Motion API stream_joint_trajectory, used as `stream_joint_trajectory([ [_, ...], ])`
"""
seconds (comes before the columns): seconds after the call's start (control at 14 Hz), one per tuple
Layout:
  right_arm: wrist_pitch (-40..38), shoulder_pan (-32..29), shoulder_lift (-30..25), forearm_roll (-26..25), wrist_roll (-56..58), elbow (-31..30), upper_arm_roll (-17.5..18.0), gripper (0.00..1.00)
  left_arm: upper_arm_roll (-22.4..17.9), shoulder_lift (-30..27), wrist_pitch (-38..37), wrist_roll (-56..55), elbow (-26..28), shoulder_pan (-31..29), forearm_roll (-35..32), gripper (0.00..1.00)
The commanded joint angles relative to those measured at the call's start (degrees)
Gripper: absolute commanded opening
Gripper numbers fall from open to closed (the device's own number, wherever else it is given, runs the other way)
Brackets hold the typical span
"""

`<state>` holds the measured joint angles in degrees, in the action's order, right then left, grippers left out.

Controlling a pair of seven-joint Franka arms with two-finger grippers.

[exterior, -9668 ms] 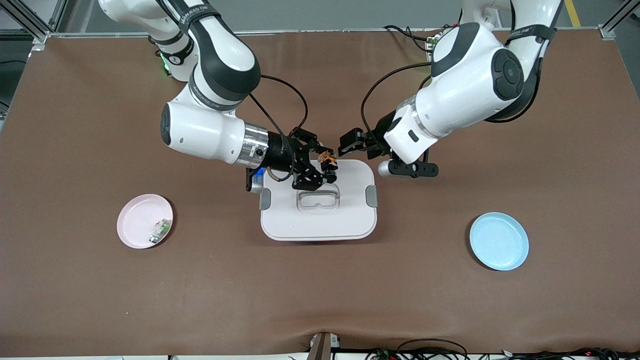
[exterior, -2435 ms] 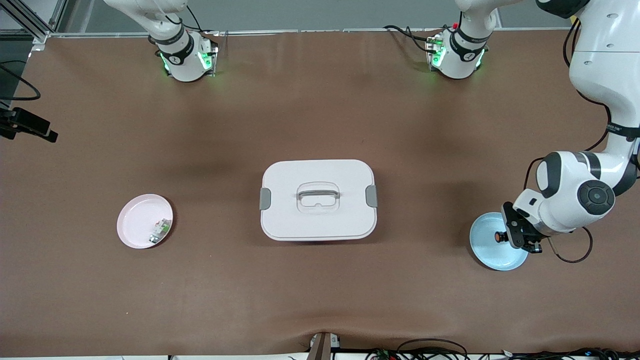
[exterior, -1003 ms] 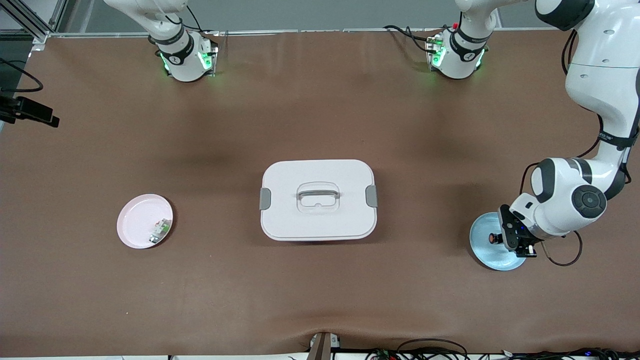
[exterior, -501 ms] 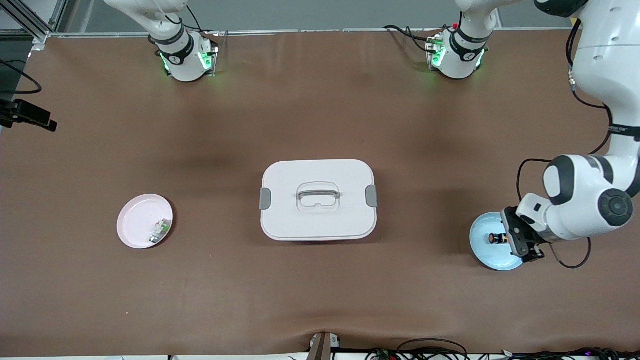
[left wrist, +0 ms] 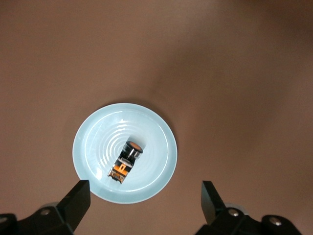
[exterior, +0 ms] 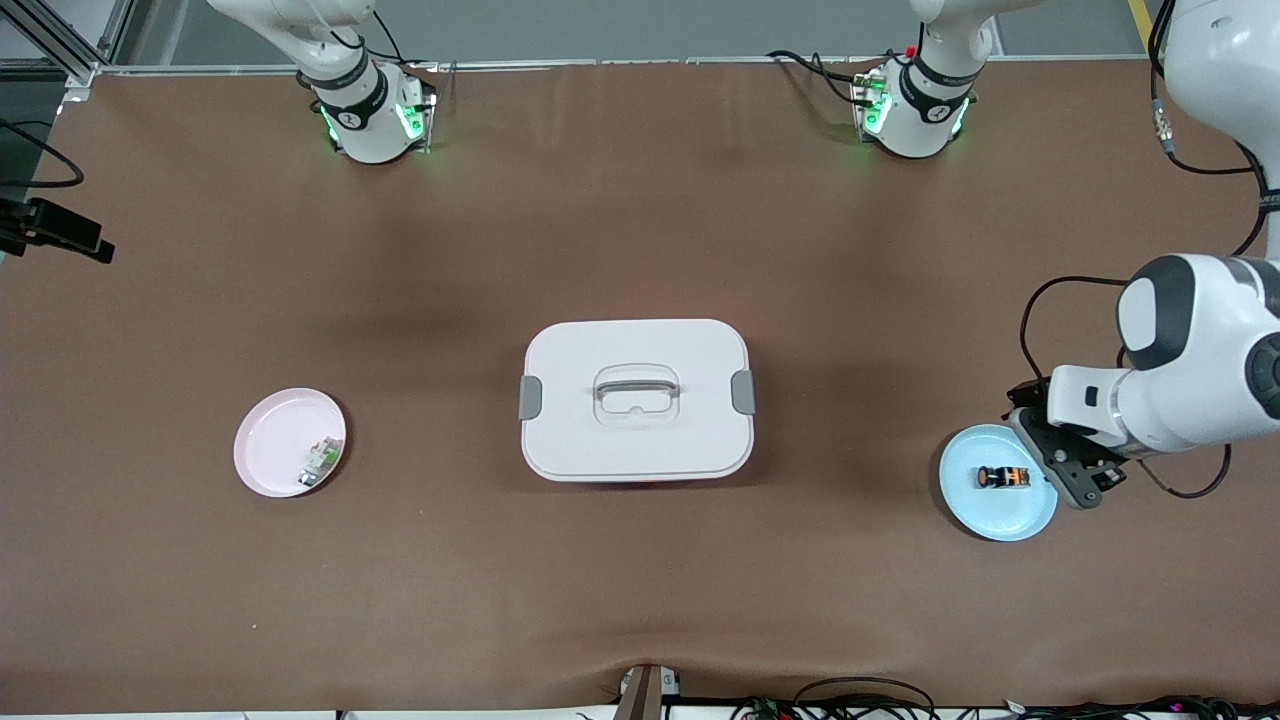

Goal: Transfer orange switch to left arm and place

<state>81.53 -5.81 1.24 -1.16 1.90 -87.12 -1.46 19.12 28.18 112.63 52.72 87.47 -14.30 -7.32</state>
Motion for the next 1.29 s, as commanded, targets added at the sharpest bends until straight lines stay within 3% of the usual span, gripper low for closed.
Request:
stream_joint_trajectory([
  [0.0,-0.58,-0.17,0.08,-0.16,0.12,0.90,0.32,1.00,-0.14,-3.38,-0.92,-7.25,0.77,-0.55,1.34,1.00],
  [0.64,-0.58,-0.17,0.08,-0.24,0.30,0.90,0.23,1.00,-0.58,-11.21,-8.83,-25.19,0.78,-3.37,4.86,1.00],
  [1.07,-0.58,-0.17,0.08,-0.24,0.30,0.90,0.32,1.00,-0.14,-14.20,-13.75,-48.88,0.86,-2.49,4.68,1.00],
  [1.22,-0.58,-0.17,0.08,-0.24,0.21,0.90,0.23,1.00,2.22,-15.78,-15.50,-57.96,0.78,-2.92,4.68,1.00],
])
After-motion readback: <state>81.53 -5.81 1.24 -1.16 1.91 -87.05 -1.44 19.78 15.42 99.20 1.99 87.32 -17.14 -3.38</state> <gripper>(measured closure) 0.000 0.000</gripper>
